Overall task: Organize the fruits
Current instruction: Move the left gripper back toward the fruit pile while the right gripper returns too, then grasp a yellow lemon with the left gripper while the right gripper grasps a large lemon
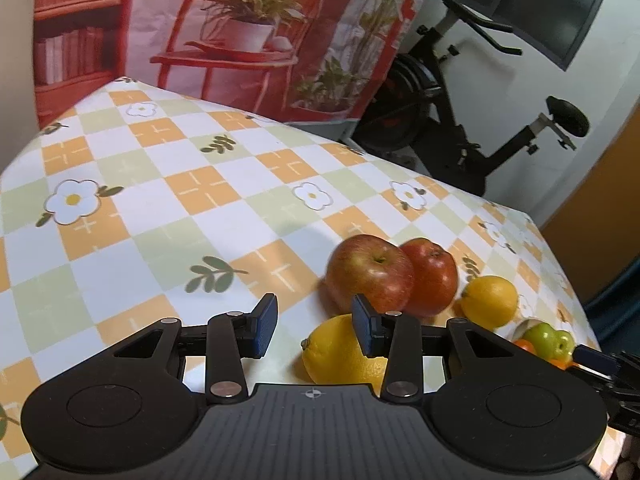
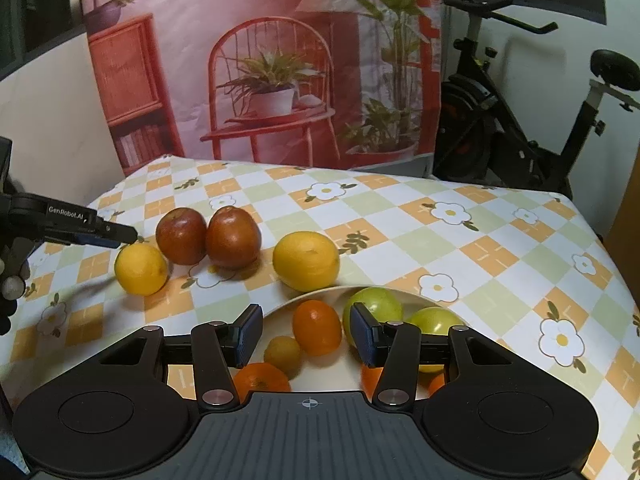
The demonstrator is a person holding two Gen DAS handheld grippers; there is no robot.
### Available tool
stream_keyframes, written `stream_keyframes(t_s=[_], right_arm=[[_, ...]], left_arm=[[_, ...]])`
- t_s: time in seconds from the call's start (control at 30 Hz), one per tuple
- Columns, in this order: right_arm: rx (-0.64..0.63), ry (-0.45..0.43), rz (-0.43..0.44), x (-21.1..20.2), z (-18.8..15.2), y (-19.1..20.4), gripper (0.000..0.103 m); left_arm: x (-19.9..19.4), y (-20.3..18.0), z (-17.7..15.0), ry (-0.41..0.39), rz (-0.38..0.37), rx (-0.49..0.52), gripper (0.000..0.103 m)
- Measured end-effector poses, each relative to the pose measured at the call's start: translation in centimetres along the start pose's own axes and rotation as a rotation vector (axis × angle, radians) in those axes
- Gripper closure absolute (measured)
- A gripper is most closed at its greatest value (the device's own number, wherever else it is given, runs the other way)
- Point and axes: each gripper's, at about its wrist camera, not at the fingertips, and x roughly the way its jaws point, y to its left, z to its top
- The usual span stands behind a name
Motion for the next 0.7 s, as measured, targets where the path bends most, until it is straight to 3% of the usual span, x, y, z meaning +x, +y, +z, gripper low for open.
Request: stream_keyframes(t_s=[0.37,0.47,0.7], right_arm=[[-0.070,0.046,0.020,1.1,-0.1,2.5,0.057],[-0.100,0.056,0.035,1.7,0.2,3.4,0.057],[-0.216,0.080,0.116,3.6,1.1,6.9,0.054]], left_arm=[[0.8,-2.4,-1.1,0.050,-0.132,0.066,0.062],[0.9,-3.2,-1.4,0.045,-0.123,0.104,0.062],[1.1,-2.5,-1.2,0.063,-0.144,0.078,0.062]])
